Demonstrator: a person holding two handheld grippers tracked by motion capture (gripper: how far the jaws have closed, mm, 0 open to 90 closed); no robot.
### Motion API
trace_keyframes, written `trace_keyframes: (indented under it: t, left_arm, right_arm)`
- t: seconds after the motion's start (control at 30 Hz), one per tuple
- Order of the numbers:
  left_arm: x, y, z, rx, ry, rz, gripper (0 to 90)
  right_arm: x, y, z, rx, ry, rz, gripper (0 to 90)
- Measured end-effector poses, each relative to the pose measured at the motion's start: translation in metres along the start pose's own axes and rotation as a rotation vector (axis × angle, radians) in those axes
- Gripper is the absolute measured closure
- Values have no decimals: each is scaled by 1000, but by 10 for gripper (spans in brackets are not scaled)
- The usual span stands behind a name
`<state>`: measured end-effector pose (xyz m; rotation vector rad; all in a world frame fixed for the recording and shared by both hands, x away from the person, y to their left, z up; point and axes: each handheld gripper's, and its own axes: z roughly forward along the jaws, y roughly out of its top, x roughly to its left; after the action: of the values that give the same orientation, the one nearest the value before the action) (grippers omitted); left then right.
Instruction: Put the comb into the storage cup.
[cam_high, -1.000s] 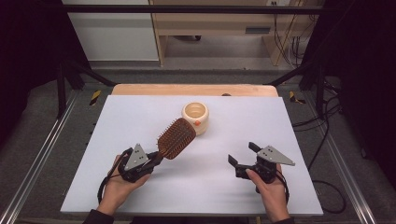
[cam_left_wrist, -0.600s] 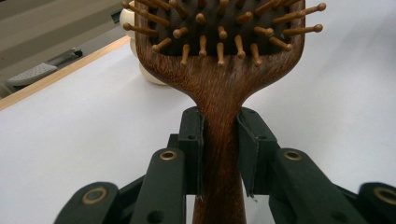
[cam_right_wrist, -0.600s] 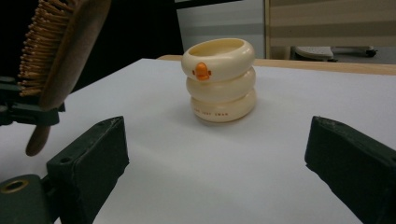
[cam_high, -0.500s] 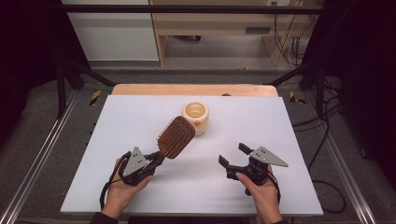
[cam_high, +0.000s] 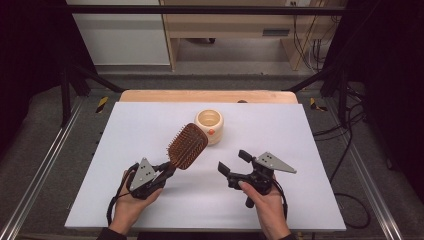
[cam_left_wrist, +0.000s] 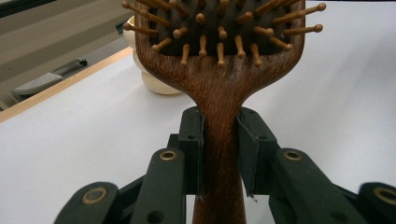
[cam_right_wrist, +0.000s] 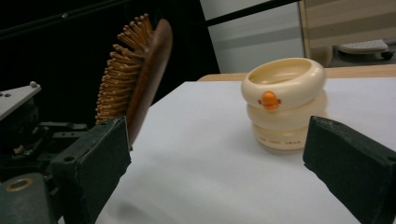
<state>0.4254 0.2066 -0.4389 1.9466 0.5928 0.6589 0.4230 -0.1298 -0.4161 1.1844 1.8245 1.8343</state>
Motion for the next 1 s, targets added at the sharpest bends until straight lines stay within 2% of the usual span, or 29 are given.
trace_keyframes:
  t: [0.43,0.77,1.0]
  left_arm:
    - [-2,3,-2,-24,5,12,727]
    - [-6,4,-1,-31,3,26,727]
    - [-6,5,-1,-37,5,27,727]
  right_arm:
    - [32,16,32,7,73,-11,92]
    - [47,25,49,9,110,-9,105]
    - [52,28,58,8,116,-6,112]
